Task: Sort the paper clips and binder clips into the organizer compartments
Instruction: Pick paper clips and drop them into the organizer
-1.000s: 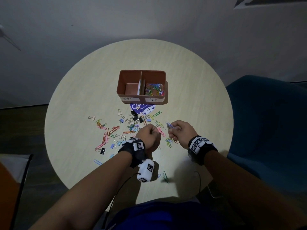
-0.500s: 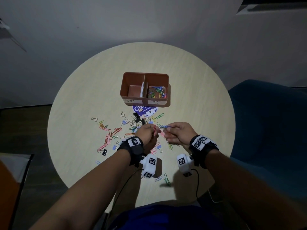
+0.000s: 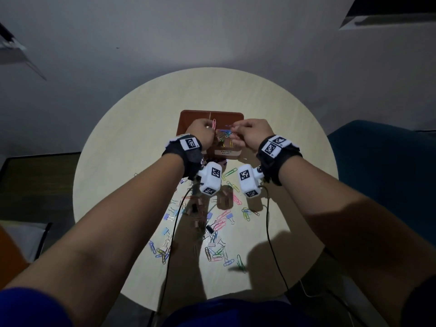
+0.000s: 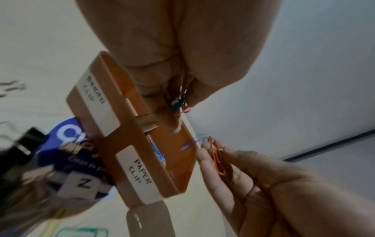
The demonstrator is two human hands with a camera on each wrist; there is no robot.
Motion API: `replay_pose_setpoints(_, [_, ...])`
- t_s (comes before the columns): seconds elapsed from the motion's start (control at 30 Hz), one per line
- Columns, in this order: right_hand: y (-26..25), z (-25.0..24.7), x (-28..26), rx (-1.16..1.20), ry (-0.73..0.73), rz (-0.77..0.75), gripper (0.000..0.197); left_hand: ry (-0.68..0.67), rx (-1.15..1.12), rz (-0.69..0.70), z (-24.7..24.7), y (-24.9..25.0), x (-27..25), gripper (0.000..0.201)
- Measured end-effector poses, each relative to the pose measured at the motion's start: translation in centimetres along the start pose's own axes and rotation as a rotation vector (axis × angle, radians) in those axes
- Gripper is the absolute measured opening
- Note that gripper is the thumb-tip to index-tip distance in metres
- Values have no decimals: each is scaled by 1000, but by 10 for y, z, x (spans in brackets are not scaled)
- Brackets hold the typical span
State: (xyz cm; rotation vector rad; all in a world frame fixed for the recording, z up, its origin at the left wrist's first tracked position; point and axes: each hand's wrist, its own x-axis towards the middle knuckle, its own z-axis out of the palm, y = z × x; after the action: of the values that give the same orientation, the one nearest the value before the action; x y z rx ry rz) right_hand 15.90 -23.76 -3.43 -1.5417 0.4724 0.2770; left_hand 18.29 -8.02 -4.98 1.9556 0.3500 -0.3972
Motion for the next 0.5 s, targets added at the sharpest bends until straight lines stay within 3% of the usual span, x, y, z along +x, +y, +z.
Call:
replay_pose_setpoints(0.13, [6, 5, 9, -64, 73, -4, 13, -6, 182, 25, 2, 8, -1, 37])
replay_pose_setpoints(0.3, [20, 6, 12, -93, 111, -4, 29, -1, 214, 69, 6, 3, -6, 42])
replay_pose_setpoints(0.5, [30, -3, 9, -160, 57, -79, 28, -27, 121, 101, 7, -3, -16, 14])
